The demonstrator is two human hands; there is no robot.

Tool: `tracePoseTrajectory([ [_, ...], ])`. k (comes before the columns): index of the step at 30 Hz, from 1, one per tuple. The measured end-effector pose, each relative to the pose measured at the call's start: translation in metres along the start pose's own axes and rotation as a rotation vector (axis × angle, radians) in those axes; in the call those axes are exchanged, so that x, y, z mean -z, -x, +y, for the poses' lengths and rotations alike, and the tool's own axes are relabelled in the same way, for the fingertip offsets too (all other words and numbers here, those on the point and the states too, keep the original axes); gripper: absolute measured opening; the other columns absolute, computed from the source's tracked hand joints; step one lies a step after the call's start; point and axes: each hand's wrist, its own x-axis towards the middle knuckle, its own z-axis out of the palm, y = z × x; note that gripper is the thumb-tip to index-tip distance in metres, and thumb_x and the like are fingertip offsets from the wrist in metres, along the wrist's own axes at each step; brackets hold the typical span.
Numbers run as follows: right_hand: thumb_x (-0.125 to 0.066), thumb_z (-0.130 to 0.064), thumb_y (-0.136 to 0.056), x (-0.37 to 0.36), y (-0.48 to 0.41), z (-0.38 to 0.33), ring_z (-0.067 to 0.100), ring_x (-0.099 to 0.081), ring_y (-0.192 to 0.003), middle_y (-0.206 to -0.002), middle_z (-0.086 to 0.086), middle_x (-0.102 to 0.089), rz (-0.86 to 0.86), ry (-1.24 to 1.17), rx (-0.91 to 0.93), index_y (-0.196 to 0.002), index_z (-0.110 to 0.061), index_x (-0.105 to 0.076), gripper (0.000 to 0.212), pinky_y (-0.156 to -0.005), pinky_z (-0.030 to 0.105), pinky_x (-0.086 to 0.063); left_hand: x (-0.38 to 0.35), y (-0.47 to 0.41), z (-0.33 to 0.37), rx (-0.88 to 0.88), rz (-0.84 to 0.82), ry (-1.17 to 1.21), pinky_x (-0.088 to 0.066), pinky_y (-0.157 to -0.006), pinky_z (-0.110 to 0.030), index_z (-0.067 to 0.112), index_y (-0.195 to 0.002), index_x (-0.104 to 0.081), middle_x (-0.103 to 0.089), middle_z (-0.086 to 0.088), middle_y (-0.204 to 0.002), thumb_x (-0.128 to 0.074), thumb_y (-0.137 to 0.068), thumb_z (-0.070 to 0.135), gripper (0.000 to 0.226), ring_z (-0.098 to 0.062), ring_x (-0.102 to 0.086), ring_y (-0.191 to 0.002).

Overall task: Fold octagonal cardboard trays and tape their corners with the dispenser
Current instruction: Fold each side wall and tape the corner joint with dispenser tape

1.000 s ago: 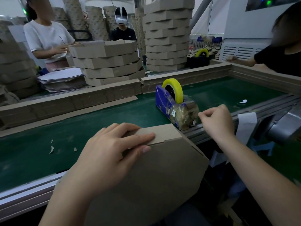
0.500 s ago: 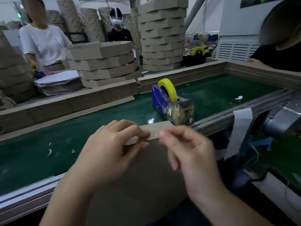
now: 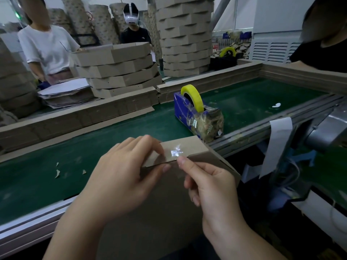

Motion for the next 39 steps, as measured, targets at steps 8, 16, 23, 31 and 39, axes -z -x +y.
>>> tracePoseTrajectory([
  [8,-0.076,-0.023,-0.076,0.009,0.001,-0.001,0.007,-0.03,-0.033,-0.044,0.001,-0.046,-0.146,0.131,-0.045,-0.062,-0.016,-0.076,0.016,-0.034,0.014,-0.023,0.007,0.003,-0.001,-0.019,-0.122,-0.061,-0.051,-0.075,-0.042,0.047,-0.121,-0.063,-0.06,0.008,-0.114,-0.037,-0.092,0.05,0.039,-0.019,-0.06,-0.1],
  [16,-0.073,-0.023,-0.08,0.014,-0.003,-0.003,0.005,-0.032,-0.035,-0.047,0.002,-0.05,-0.286,0.257,-0.066,-0.069,-0.021,-0.079,0.012,-0.037,0.014,-0.025,-0.011,-0.011,0.019,0.069,0.138,-0.193,-0.035,-0.057,-0.028,0.025,-0.072,-0.063,-0.067,0.009,-0.084,-0.052,-0.092,0.051,0.034,-0.022,-0.062,-0.07],
  [23,-0.075,-0.041,-0.077,0.039,-0.021,0.001,0.0,-0.045,-0.046,-0.048,-0.008,-0.053,-0.118,0.494,0.406,-0.068,-0.016,-0.073,0.026,-0.049,0.012,-0.033,-0.012,-0.004,0.0,-0.019,0.161,-0.22,-0.046,-0.05,-0.028,0.025,-0.078,-0.068,-0.07,0.009,-0.098,-0.05,-0.088,0.048,0.032,-0.019,-0.067,-0.085],
  [31,-0.024,-0.065,-0.093,0.042,-0.056,0.002,0.005,-0.042,-0.126,-0.126,-0.019,-0.053,-0.241,0.954,0.505,-0.135,-0.04,-0.051,0.056,-0.11,0.043,-0.031,-0.005,0.004,-0.005,-0.005,-0.022,-0.447,-0.053,-0.061,-0.037,0.02,-0.117,-0.067,-0.066,0.001,-0.106,-0.064,-0.074,0.056,0.056,-0.026,-0.067,-0.087],
  [39,-0.054,-0.038,-0.096,0.052,-0.068,-0.025,0.0,-0.06,-0.108,-0.108,-0.013,-0.069,-0.257,0.612,0.451,-0.109,-0.025,-0.072,0.026,-0.088,0.012,-0.043,0.015,0.0,0.008,-0.02,0.042,-0.209,-0.053,-0.054,-0.038,0.051,-0.129,-0.053,-0.061,0.01,-0.103,-0.042,-0.081,0.068,0.052,-0.019,-0.064,-0.083],
])
